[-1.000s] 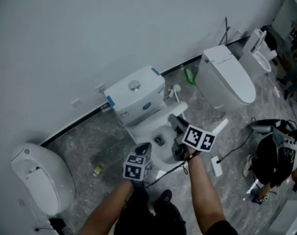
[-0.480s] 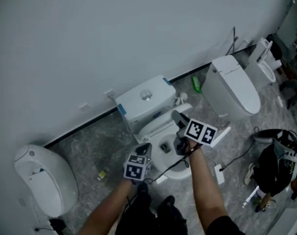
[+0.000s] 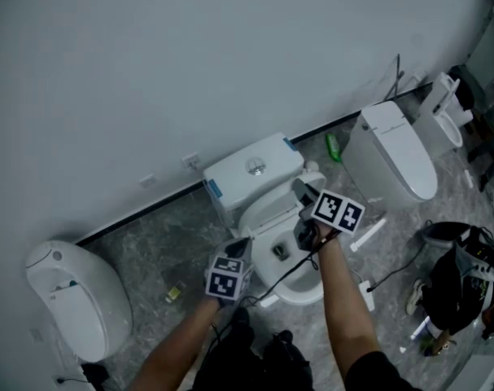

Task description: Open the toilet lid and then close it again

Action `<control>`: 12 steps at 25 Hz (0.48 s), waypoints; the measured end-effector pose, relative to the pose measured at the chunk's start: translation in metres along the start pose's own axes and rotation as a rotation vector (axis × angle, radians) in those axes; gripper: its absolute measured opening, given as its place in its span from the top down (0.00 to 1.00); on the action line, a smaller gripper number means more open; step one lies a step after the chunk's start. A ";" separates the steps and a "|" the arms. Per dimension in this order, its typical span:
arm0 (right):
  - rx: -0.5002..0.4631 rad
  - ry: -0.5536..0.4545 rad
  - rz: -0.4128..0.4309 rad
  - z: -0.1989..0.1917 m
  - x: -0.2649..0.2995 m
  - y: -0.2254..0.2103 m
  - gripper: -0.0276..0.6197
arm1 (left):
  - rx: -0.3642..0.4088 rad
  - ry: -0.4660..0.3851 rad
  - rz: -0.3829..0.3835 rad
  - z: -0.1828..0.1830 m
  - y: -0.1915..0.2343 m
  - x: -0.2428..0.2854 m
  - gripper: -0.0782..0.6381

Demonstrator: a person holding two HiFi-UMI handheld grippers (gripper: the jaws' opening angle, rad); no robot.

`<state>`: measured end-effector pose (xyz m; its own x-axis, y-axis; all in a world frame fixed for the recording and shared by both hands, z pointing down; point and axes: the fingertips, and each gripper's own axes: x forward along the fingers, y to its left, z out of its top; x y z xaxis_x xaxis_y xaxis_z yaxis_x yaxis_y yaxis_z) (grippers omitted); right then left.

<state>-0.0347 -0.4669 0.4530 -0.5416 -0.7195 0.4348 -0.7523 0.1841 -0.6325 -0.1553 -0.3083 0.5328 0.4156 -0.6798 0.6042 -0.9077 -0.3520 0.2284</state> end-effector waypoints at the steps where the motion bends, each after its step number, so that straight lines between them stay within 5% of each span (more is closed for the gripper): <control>1: -0.001 0.001 -0.002 0.001 0.002 0.000 0.76 | 0.000 -0.001 0.000 0.001 0.002 0.000 0.88; 12: 0.006 -0.007 -0.014 0.004 0.003 0.000 0.76 | 0.018 -0.002 -0.010 0.011 0.014 -0.001 0.88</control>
<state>-0.0351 -0.4716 0.4514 -0.5281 -0.7269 0.4389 -0.7577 0.1702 -0.6300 -0.1678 -0.3195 0.5267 0.4251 -0.6773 0.6005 -0.9022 -0.3706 0.2208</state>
